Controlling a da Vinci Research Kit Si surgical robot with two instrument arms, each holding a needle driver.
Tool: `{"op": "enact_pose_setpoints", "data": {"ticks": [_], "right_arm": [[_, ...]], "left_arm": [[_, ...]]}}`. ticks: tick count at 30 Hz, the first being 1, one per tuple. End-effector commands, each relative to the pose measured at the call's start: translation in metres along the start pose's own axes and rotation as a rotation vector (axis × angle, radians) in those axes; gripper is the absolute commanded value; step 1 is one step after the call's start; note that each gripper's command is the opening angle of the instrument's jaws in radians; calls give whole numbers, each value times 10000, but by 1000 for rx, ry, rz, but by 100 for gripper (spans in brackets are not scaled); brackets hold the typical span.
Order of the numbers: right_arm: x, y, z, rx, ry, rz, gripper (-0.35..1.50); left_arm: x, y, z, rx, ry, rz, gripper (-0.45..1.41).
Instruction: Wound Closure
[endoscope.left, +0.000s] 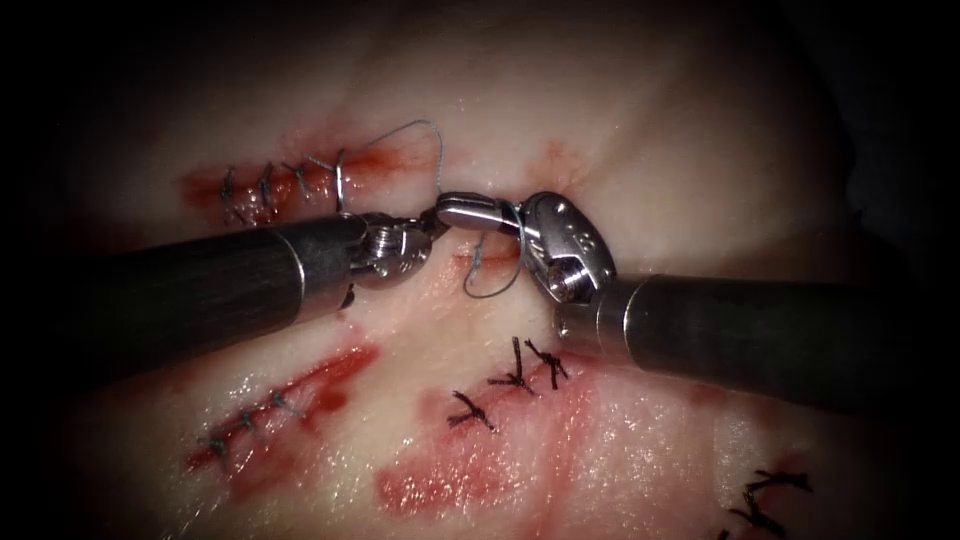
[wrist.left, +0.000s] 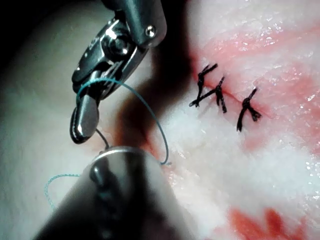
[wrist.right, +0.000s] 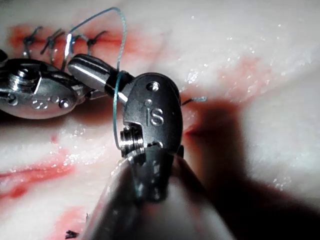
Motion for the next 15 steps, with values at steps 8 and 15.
{"op": "enact_pose_setpoints", "data": {"ticks": [8, 15], "right_arm": [[-6, -7, 7, -366, -127, 78, 12], [-16, -4, 0, -593, -200, 140, 47]], "left_arm": [[15, 18, -11, 14, -21, -24, -45], [31, 22, -23, 23, -42, -62, -45]]}}
